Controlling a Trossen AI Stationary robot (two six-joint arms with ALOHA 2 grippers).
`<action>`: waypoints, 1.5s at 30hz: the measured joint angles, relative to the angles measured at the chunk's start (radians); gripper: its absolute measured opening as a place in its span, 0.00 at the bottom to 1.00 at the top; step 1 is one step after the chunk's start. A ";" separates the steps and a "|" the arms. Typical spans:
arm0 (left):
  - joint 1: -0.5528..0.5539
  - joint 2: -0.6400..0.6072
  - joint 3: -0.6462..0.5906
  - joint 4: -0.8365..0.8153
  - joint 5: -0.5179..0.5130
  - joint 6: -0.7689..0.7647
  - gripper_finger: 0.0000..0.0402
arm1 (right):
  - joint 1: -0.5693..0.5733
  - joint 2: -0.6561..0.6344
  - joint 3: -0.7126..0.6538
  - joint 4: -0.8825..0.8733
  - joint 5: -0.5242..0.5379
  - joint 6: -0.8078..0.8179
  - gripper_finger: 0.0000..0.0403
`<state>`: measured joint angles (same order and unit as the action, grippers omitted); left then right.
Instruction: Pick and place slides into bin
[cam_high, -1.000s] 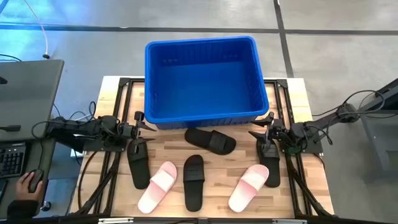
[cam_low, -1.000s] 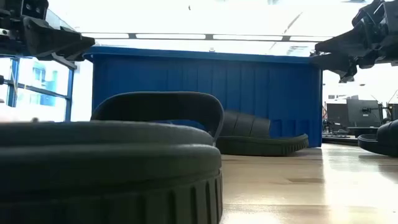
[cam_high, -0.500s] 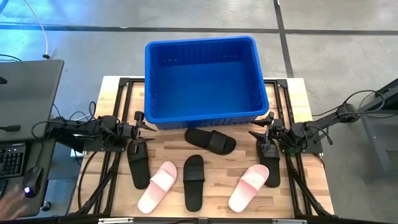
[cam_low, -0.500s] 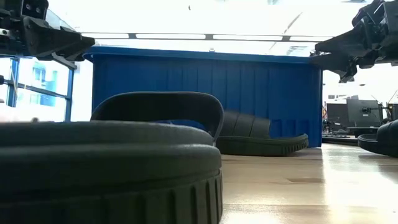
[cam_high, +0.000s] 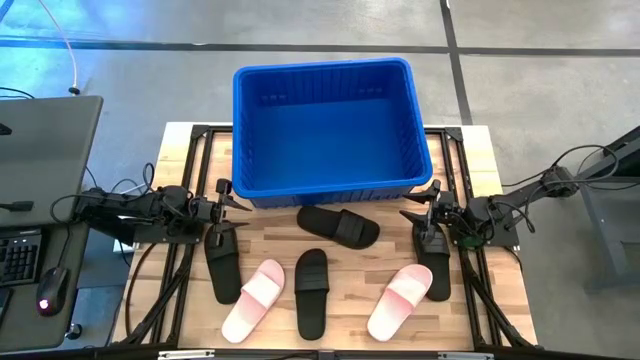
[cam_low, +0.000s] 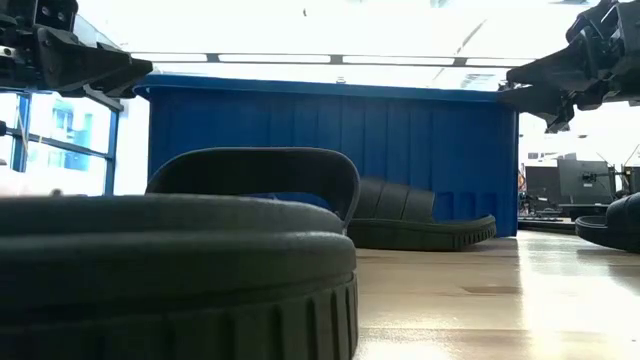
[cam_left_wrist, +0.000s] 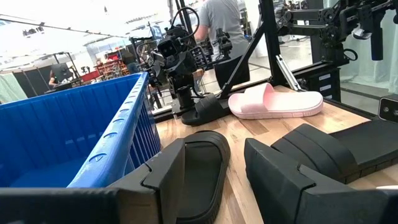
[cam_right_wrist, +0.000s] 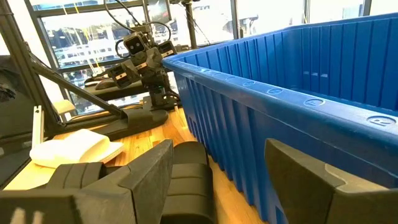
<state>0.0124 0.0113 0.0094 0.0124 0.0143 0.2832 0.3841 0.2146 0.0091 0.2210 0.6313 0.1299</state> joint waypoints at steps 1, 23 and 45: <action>0.000 0.000 0.000 0.000 0.000 0.000 0.39 | 0.000 0.000 0.000 0.000 0.000 0.000 0.60; 0.000 0.010 0.128 0.534 -0.166 -0.020 0.39 | 0.000 0.000 0.003 0.018 -0.036 0.051 0.60; 0.000 0.754 1.071 -0.022 -0.165 0.233 0.39 | 0.000 0.508 1.022 -0.510 -0.289 -0.081 0.60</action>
<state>0.0124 0.7657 1.0804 -0.0100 -0.1507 0.5161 0.3840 0.7224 1.0312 -0.2891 0.3423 0.0491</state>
